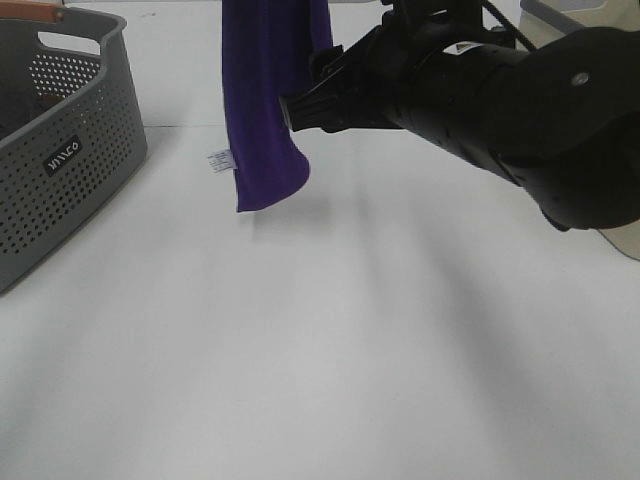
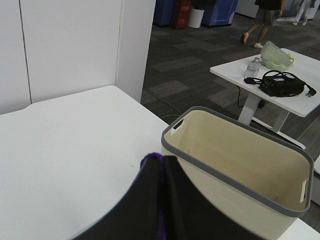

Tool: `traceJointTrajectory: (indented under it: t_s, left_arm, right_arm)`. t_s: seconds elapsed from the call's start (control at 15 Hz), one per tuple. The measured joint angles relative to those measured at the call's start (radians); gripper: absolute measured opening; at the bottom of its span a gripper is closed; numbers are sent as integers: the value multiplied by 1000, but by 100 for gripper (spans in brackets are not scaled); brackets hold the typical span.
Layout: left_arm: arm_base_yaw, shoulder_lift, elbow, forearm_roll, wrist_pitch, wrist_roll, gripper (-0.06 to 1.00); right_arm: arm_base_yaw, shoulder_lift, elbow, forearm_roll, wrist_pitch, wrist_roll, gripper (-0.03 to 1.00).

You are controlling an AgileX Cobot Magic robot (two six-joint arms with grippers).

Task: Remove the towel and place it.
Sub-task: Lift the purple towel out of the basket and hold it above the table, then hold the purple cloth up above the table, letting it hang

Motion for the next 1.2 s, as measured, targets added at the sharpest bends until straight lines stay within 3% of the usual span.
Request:
traceJointTrajectory:
  t_s: [0.33,0.47,0.73,0.8,1.0,1.2]
  left_arm:
    - [0,0,0,0,11,0,0]
    - [0,0,0,0,11,0,0]
    - [0,0,0,-6,40,0,0]
    - [0,0,0,-8,64,0,0]
    - [0,0,0,-41,66,0,0]
    - [0,0,0,-89,82,0,0]
  right_arm:
    - [0,122,0,-138,-103,88,61]
    - [0,165,0,-145,-191,109,57]
    - [0,220,-1,-185,-275,136,53]
    - [0,234,-1,-202,-305,197,53]
    - [0,234,-1,-296,-311,296,53]
    - [0,251,-1,-300,-323,327,50]
